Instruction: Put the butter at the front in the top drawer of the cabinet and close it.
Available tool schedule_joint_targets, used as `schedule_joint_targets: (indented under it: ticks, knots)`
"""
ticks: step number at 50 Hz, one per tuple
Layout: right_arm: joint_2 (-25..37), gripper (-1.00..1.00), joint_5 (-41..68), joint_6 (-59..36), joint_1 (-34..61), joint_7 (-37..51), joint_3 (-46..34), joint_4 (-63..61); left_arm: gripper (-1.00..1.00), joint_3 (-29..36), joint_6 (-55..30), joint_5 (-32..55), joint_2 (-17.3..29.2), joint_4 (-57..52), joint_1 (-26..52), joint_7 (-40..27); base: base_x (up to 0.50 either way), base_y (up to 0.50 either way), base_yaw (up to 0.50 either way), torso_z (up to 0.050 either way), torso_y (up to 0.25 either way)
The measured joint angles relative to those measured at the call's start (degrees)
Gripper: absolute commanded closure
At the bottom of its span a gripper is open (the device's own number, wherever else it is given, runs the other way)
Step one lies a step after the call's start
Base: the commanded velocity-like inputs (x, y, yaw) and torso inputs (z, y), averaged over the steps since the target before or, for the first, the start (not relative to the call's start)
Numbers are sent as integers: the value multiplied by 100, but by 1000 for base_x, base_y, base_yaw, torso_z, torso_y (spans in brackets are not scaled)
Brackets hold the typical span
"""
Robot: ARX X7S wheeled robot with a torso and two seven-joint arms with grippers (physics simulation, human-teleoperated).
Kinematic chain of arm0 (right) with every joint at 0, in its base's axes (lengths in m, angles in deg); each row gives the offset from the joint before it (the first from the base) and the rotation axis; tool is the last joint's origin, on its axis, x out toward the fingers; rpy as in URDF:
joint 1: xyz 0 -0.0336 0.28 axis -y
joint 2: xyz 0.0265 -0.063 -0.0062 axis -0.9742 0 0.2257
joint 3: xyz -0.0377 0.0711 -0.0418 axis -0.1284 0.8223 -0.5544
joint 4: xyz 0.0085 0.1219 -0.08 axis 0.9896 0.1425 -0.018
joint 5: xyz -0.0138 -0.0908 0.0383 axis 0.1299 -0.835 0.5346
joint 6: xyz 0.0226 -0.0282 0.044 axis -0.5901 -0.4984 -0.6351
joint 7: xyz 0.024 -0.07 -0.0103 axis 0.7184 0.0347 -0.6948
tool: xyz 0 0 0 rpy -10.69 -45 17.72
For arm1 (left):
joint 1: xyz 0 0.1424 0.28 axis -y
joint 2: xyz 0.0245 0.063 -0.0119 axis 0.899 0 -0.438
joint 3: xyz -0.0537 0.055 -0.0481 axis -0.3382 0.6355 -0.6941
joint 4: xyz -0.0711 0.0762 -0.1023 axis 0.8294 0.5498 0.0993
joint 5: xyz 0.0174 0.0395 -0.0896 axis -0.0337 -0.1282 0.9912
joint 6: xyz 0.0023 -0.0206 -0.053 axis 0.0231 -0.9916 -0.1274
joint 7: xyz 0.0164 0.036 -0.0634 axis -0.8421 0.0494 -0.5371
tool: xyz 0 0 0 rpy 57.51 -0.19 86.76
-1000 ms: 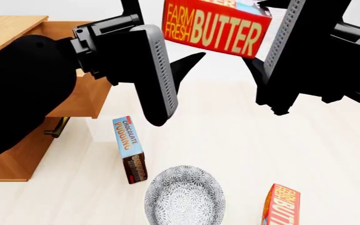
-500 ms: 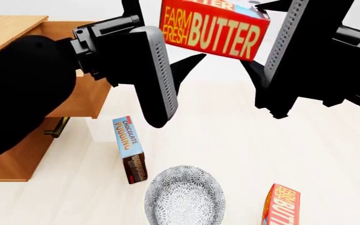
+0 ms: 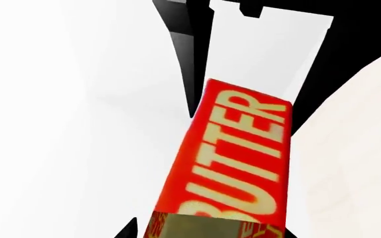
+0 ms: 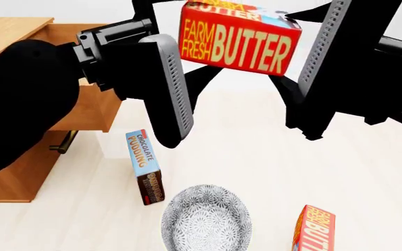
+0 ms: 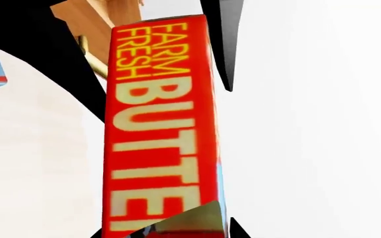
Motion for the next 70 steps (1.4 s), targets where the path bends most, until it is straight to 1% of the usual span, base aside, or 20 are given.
schedule_joint_targets:
  ticks: [3, 4, 9, 16, 33, 39, 43, 50, 56, 60, 63, 66, 70]
  knots:
    - [11, 100, 20, -13, -5, 24, 15, -22, 100, -7, 7, -15, 10, -20, -2, 0, 0, 0, 0, 0, 0]
    - [16, -100, 30, -19, -7, 34, 22, -31, 100, -8, 8, -18, 14, -27, -2, -2, 0, 0, 0, 0, 0]
    - [49, -100, -183, -68, 22, 136, 83, -95, 100, -45, 16, -10, 9, -101, -30, 19, 0, 0, 0, 0, 2]
    - [174, -100, -192, -264, -21, 376, 167, -356, 100, -116, -11, -30, 46, -207, -53, -16, 0, 0, 0, 1, 1]
    - [879, -100, -96, -838, -190, 1115, 410, -1032, 100, -139, -252, -71, 284, -401, -62, -33, 0, 0, 0, 0, 1]
    - [1176, -100, 284, -1169, -175, 1466, 627, -1277, 100, -207, -537, 60, 336, -434, -17, -74, 0, 0, 0, 2, 2]
    - [1304, -100, 973, -1385, -181, 1999, 892, -1345, 100, -331, -957, 353, 343, -513, 30, -175, 0, 0, 0, 0, 3]
    - [1283, -100, 2754, -1428, -317, 3526, 1348, -1155, 100, -739, -2243, 1365, 275, -774, 185, -639, 0, 0, 0, 0, 1]
    - [1128, -100, 4195, -1141, -461, 4842, 1633, -837, 100, -1330, -3706, 2736, 63, -906, 387, -1456, 0, 0, 0, 2, 0]
    - [1048, -100, 5007, -794, -569, 5578, 1802, -639, 100, -1868, -4680, 4003, -164, -803, 507, -2361, 0, 0, 0, 0, 3]
    - [993, -100, 5527, -509, -633, 6024, 1923, -510, 100, -2239, -5247, 5053, -338, -594, 579, -3192, 0, 0, 0, 0, 0]
    - [935, -100, 5965, -238, -684, 6419, 2026, -384, 100, -2524, -5617, 6087, -491, -296, 619, -4095, 0, 0, 0, 0, 3]
    - [866, -100, 6399, 128, -785, 6849, 2131, -199, 100, -2803, -5873, 7196, -642, 47, 597, -5149, 0, 0, 0, 0, 0]
